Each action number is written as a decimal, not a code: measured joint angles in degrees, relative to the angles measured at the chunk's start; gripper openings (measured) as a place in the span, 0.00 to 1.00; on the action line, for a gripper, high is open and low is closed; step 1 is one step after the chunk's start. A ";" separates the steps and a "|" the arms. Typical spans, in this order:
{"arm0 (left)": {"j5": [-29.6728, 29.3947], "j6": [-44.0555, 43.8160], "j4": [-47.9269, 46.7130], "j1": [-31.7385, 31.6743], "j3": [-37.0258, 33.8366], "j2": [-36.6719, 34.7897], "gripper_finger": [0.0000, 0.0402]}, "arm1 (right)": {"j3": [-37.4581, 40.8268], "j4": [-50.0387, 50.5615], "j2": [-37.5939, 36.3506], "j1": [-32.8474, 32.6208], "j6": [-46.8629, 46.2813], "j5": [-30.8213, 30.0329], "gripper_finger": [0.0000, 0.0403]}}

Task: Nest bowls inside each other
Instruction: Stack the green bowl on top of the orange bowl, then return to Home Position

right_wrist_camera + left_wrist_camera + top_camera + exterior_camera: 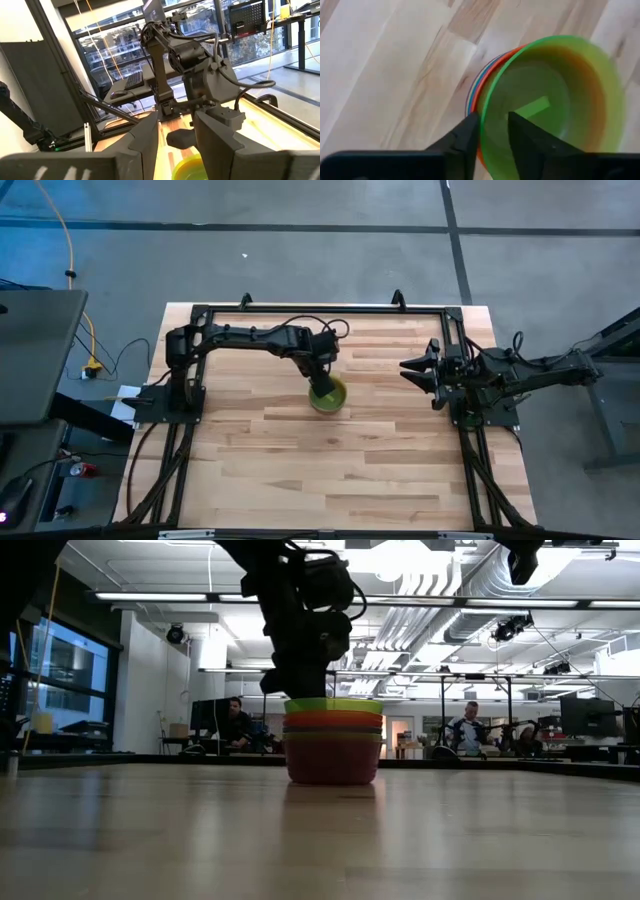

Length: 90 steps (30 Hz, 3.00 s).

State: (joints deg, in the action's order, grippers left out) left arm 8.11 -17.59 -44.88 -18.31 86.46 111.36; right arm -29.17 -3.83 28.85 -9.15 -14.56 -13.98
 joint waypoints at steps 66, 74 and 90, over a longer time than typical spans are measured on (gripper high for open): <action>-11.18 15.17 57.58 5.57 -32.21 -44.75 0.53 | -0.09 2.42 -15.38 0.12 7.06 0.52 0.30; -9.85 12.82 62.83 5.14 -45.39 -55.90 0.53 | -0.09 6.94 -17.45 0.12 8.56 0.02 0.30; -9.61 10.70 80.96 5.14 -68.81 -64.59 0.53 | -0.07 16.27 -18.01 0.13 2.60 -6.31 0.22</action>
State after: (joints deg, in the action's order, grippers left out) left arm -1.50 -6.90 36.09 -13.17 17.65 46.76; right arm -29.23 12.44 10.84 -9.03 -11.96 -20.29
